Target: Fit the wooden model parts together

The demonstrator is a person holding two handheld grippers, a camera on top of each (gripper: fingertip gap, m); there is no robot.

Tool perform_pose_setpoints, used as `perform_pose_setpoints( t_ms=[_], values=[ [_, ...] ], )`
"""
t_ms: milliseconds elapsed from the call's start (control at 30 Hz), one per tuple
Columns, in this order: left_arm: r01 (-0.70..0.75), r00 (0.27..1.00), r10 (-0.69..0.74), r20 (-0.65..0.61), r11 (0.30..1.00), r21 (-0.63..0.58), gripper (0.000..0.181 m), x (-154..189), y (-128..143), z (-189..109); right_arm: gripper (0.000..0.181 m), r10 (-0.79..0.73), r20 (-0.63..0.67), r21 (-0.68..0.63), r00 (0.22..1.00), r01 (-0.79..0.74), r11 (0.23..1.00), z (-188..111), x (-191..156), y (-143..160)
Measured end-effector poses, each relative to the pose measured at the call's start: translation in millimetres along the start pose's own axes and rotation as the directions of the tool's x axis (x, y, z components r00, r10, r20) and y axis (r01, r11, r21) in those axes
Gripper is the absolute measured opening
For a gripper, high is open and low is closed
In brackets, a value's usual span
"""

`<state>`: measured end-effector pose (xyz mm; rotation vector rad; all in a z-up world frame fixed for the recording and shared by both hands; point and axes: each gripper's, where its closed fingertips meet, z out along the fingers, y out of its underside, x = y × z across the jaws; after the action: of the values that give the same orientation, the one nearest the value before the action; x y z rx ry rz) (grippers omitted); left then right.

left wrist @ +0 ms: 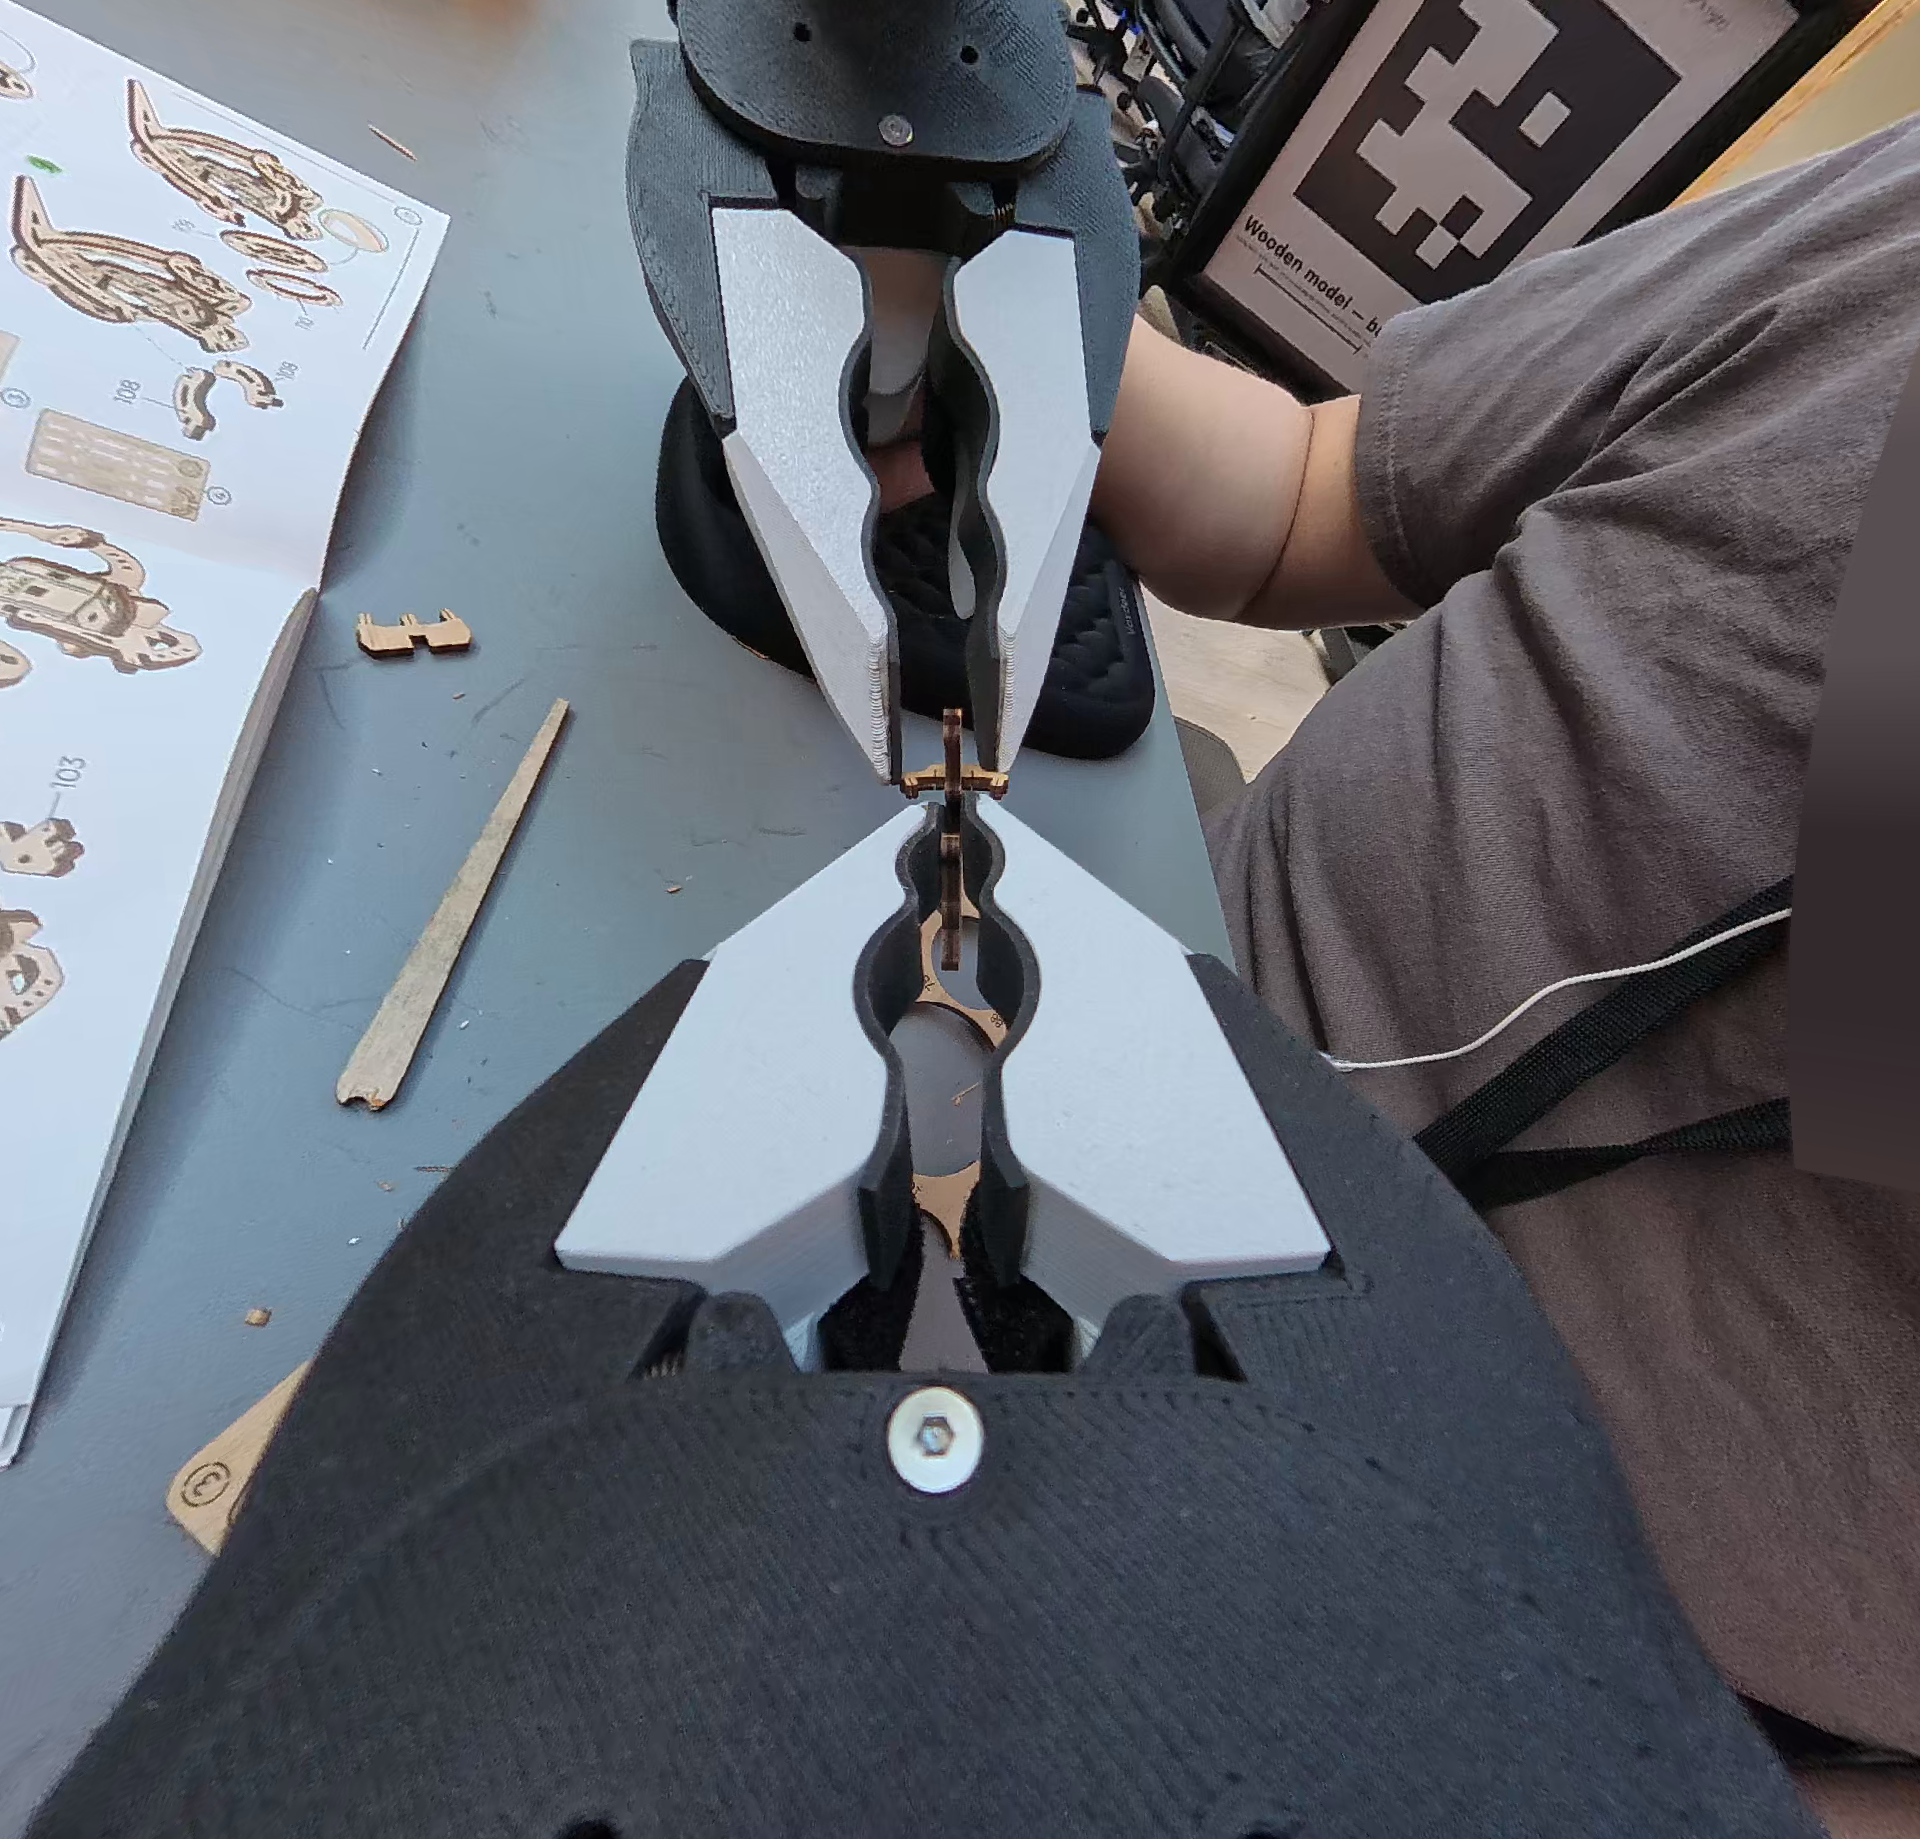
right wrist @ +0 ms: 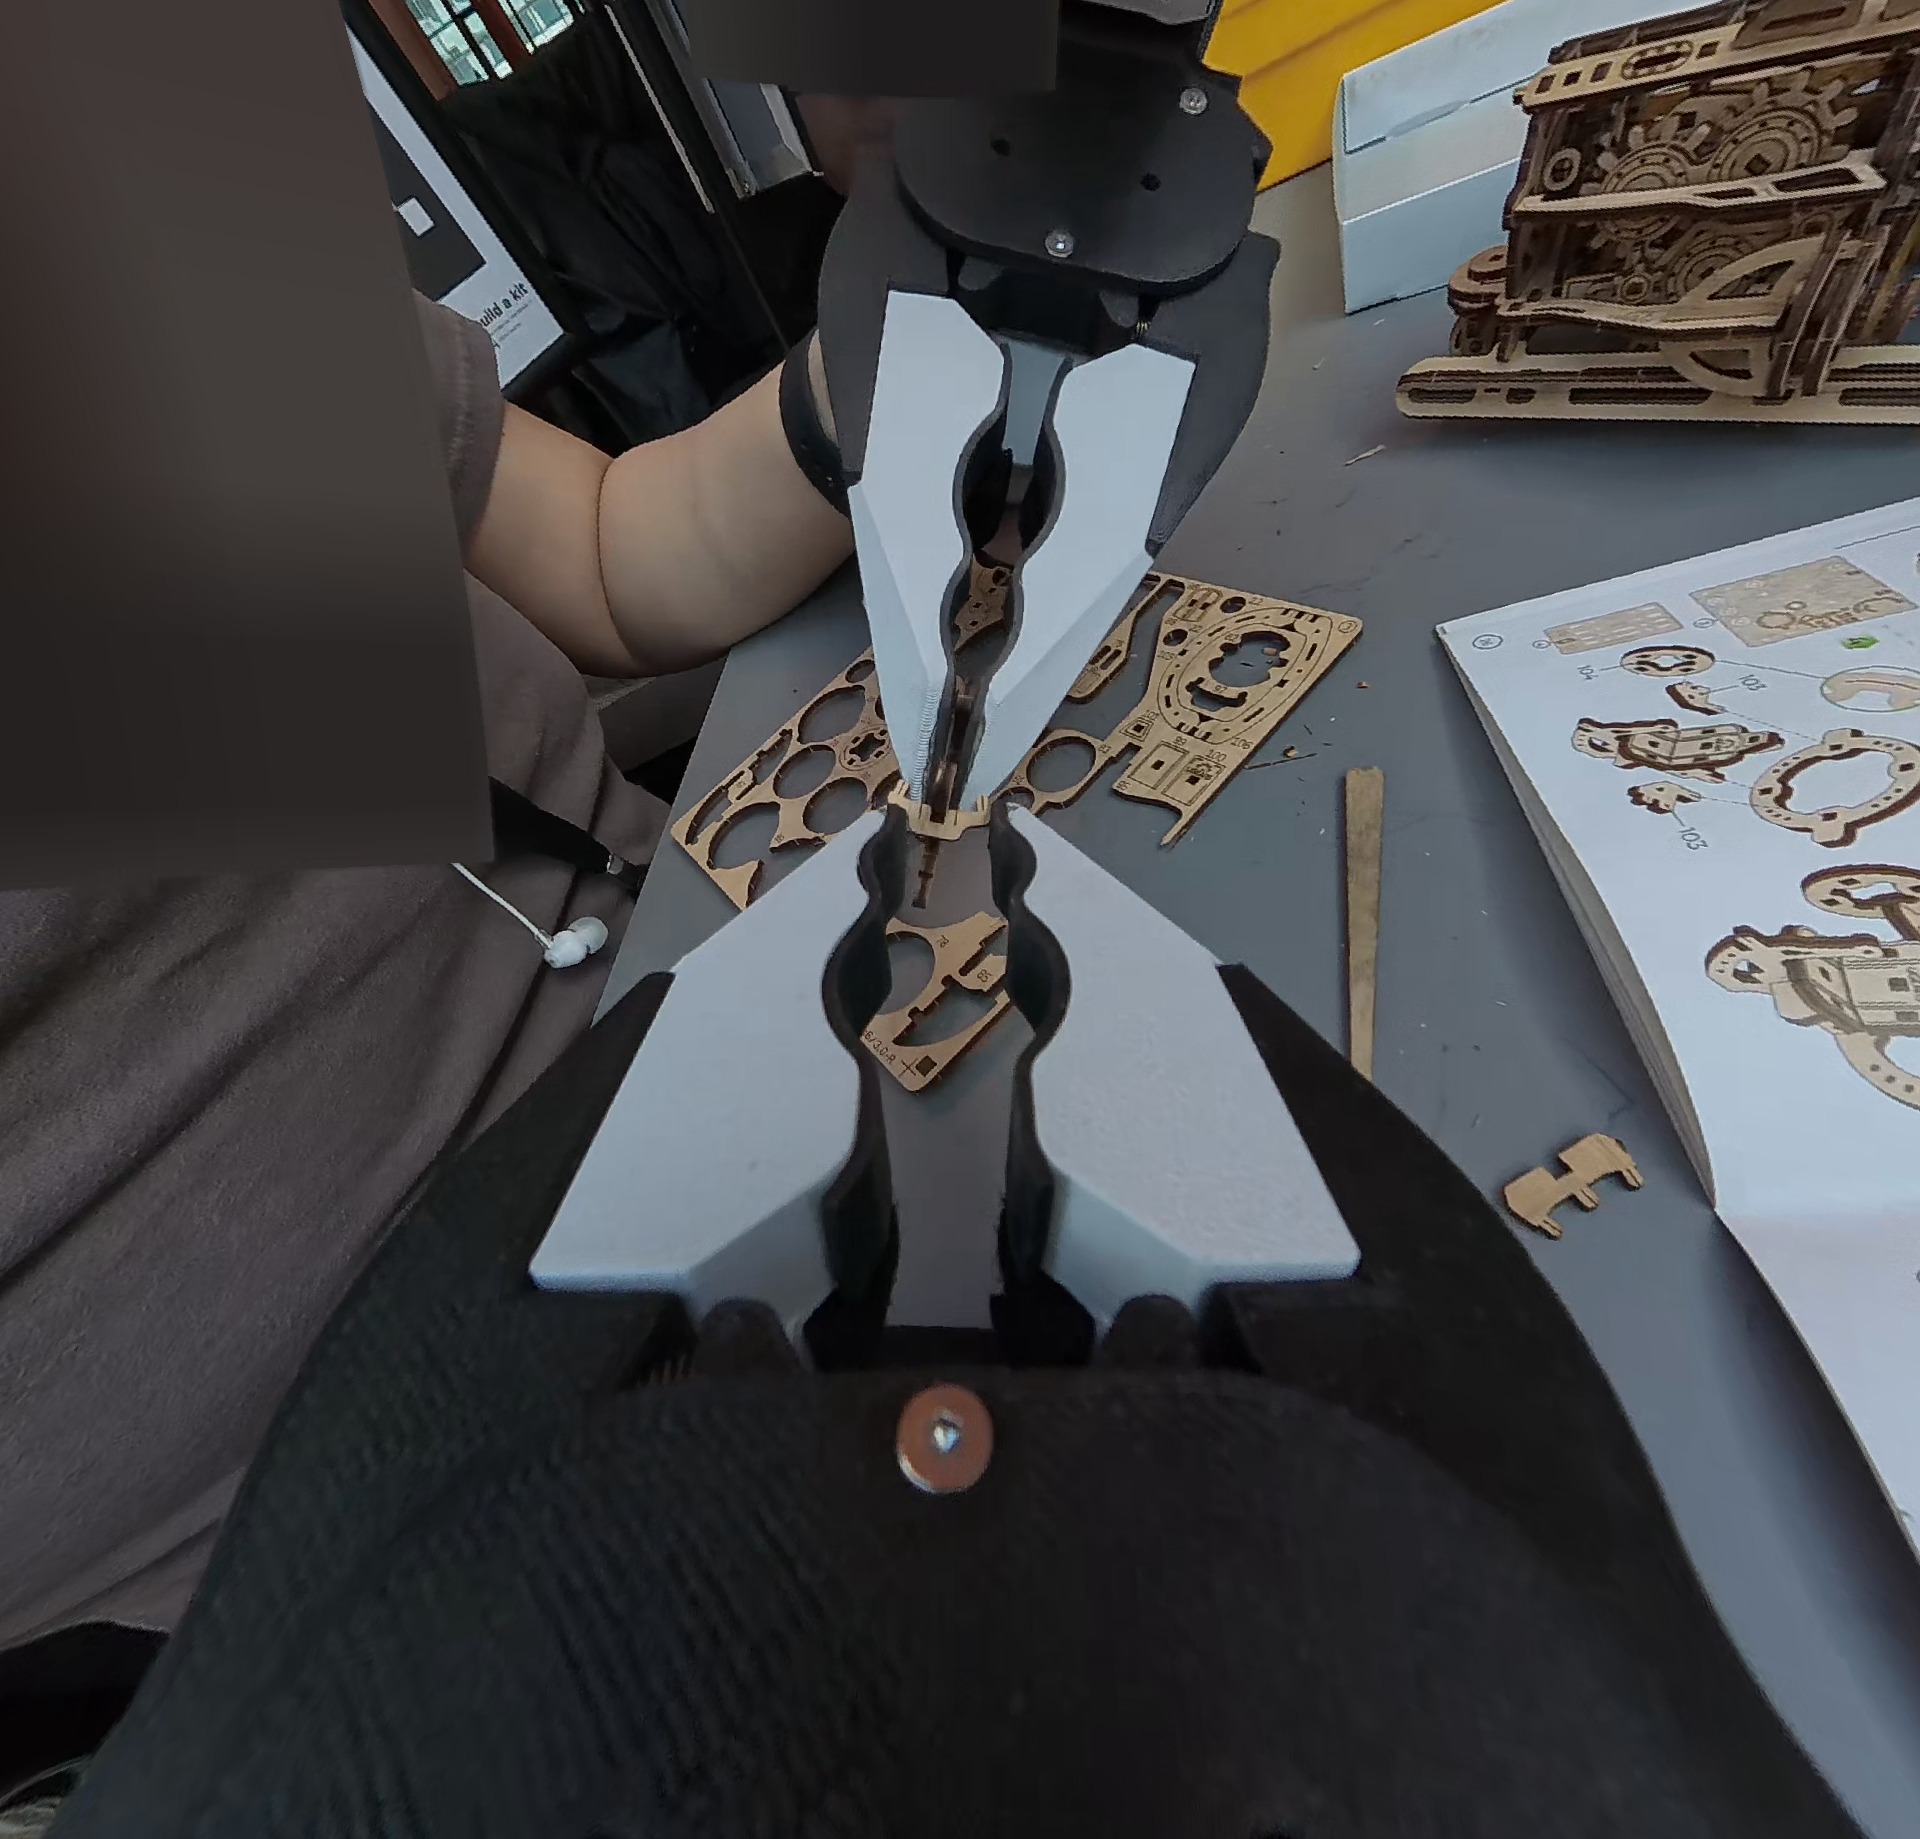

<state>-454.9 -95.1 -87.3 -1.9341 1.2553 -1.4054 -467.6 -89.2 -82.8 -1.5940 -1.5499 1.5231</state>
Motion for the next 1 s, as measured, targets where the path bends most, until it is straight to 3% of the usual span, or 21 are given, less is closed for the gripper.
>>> perform_pose_setpoints(
  t_ms=[233, 500, 733, 1000],
  values=[
    [0.026, 0.997, -0.023, -0.078, 0.999, 0.040, 0.000, 11.8, -6.5, -2.1, 0.014, -0.064, 0.022, 0.039, 0.998, 0.063, 0.997, -1.9, -10.8, -8.9],
    [0.130, 0.968, -0.104, -0.226, 0.986, 0.105, 0.000, 25.6, -17.8, -7.7, 0.014, -0.009, 0.078, 0.101, 0.997, 0.001, 0.995, -4.9, -21.5, -22.9],
    [0.139, 0.932, -0.094, -0.351, 0.985, 0.105, 0.000, 45.9, -21.7, -0.7, 0.008, -0.120, 0.101, 0.129, 0.988, 0.106, 0.986, -5.6, -44.0, -34.0],
    [0.192, 0.919, -0.131, -0.371, 0.972, 0.133, 0.000, 42.1, -25.8, -3.3, 0.008, -0.112, 0.079, 0.149, 0.991, 0.099, 0.984, -8.8, -38.6, -36.9]
  ],
)
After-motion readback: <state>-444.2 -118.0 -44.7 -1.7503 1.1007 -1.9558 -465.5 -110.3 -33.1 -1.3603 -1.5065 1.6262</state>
